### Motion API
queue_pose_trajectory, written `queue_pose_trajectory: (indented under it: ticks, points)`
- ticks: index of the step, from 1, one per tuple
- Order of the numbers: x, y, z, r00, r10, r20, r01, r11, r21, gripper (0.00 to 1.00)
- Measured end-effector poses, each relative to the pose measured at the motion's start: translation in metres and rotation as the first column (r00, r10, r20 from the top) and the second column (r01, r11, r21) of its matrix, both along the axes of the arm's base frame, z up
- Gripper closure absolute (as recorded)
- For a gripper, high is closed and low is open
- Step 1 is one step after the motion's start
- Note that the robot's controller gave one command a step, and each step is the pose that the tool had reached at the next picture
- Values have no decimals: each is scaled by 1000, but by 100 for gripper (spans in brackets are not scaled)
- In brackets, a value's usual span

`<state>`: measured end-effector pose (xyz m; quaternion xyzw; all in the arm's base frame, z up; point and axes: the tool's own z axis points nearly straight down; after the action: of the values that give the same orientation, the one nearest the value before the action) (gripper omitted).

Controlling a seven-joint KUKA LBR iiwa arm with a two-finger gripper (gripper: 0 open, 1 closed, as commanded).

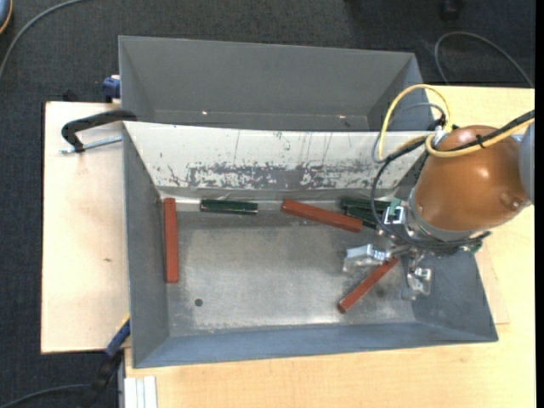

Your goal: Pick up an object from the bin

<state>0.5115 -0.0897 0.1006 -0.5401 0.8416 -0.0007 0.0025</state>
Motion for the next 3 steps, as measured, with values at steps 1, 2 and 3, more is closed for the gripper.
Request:
queue_pose_trajectory:
  ticks: [1, 2, 3]
  points:
    - [6, 11, -31, 962, 273, -4, -273, 962, 0, 0]
    - [6, 13, -30, 963, 269, -3, -269, 963, 1, 0]
    - [7, 13, -30, 963, 269, -2, -269, 963, 1, 100]
